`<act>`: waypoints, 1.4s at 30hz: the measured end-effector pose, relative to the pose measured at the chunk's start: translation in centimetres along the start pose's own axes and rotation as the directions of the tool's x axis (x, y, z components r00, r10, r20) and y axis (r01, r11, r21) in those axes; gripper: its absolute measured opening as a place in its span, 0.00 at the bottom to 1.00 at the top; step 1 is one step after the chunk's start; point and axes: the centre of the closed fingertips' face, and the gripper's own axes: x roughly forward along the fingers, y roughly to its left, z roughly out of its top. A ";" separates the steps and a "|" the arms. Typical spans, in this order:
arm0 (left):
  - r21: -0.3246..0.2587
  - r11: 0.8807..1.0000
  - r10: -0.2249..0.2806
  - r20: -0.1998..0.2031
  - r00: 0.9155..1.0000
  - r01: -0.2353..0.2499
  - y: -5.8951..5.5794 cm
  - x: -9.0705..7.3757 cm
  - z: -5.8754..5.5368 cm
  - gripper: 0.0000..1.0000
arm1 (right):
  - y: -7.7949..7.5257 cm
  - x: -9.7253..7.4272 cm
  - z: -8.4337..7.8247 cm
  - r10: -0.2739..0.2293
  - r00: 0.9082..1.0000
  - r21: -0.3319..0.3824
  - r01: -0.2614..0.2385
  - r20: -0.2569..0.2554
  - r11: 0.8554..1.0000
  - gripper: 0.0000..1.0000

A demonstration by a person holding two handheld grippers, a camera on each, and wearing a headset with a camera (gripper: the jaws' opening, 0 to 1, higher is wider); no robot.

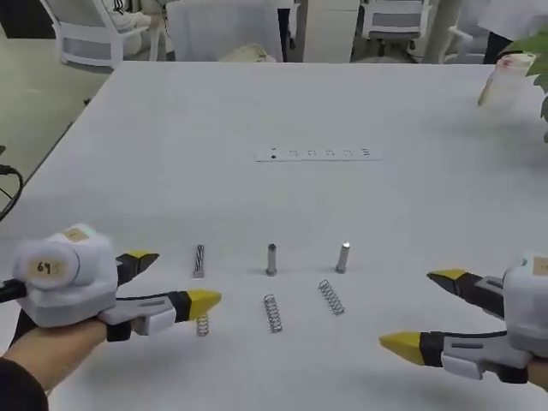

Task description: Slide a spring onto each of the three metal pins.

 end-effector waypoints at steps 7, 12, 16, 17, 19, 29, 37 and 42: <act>0.000 1.000 0.009 -0.009 1.000 -0.009 1.2 0.9 0.4 0.71 | -0.1 0.1 0.0 0.001 1.000 0.002 -0.001 -0.003 1.000 0.75; -0.002 1.000 0.012 -0.014 1.000 -0.012 1.8 1.6 0.7 0.71 | 0.0 0.2 -0.2 0.002 1.000 0.005 -0.002 -0.008 1.000 0.76; -0.004 1.000 0.014 -0.018 1.000 -0.014 2.2 2.3 0.7 0.70 | 0.0 0.3 -0.2 0.001 1.000 0.005 -0.001 -0.011 1.000 0.76; -0.005 1.000 0.014 -0.021 1.000 -0.014 2.3 2.5 0.7 0.70 | -0.1 0.3 -0.2 0.000 1.000 0.006 0.000 -0.012 1.000 0.76; -0.006 1.000 0.014 -0.027 1.000 -0.014 2.5 2.8 0.6 0.70 | -0.1 0.3 -0.3 0.000 1.000 0.007 0.000 -0.012 1.000 0.76; -0.010 1.000 0.026 -0.046 0.999 -0.027 3.3 4.5 0.6 0.68 | -0.3 0.4 -0.6 -0.002 1.000 0.017 0.002 -0.017 1.000 0.76; -0.019 0.999 0.048 -0.071 0.996 -0.050 3.8 5.6 0.1 0.62 | -0.3 0.3 -0.8 -0.002 1.000 0.021 0.003 -0.021 1.000 0.75; -0.021 0.997 0.072 -0.087 0.994 -0.075 4.4 5.9 -0.2 0.59 | -0.3 0.3 -0.9 -0.002 1.000 0.021 0.003 -0.022 1.000 0.75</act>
